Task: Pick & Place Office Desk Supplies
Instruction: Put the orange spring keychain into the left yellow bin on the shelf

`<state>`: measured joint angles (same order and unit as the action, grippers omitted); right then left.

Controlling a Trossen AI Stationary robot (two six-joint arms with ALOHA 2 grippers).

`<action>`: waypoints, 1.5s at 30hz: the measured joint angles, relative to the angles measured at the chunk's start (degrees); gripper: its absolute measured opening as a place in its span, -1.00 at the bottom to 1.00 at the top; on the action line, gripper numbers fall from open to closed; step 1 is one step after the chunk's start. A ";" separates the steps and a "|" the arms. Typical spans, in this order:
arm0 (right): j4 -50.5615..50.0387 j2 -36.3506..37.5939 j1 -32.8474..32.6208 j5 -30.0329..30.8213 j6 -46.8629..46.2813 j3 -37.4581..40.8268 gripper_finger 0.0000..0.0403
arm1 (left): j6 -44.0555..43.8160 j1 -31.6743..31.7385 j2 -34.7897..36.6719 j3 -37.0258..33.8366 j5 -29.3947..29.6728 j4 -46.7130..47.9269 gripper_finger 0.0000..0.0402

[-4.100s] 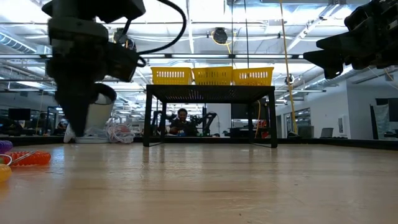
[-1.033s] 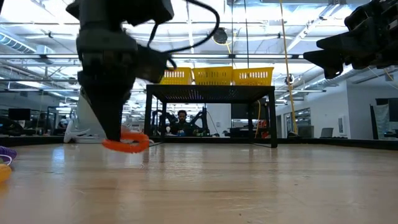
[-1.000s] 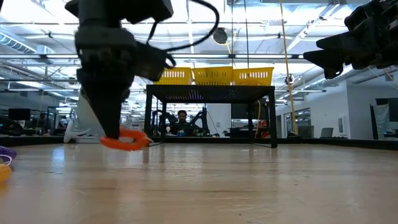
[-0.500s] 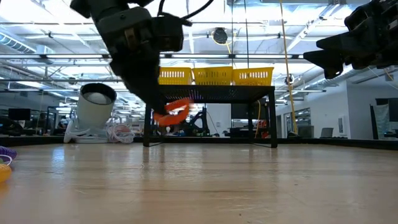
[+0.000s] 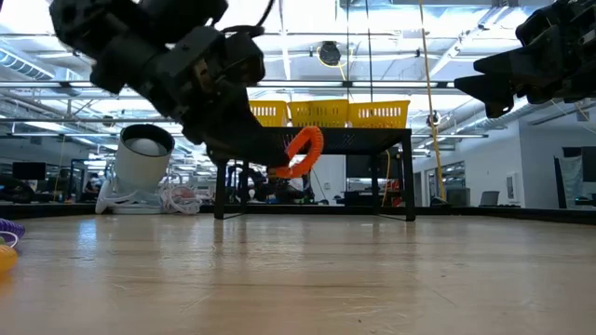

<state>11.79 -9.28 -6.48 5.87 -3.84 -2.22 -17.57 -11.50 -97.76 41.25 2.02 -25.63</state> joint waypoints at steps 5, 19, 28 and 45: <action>0.00 0.00 0.02 0.00 0.00 0.00 0.07 | 0.07 1.28 0.00 -4.47 0.18 -10.72 -0.94; 0.02 -0.04 0.00 0.00 0.00 0.00 0.07 | 1.00 0.85 11.44 -10.84 5.05 -2.65 -0.91; 0.01 -0.02 0.02 0.00 0.00 0.01 0.07 | 0.31 2.31 22.99 -20.44 11.46 -1.57 -0.92; 0.00 0.00 0.02 0.02 0.00 0.00 0.07 | -14.18 2.53 27.69 -23.15 53.22 -1.84 -0.93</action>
<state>11.79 -9.28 -6.47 5.89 -3.84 -2.22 -31.75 -8.97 -70.06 18.10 55.24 -27.46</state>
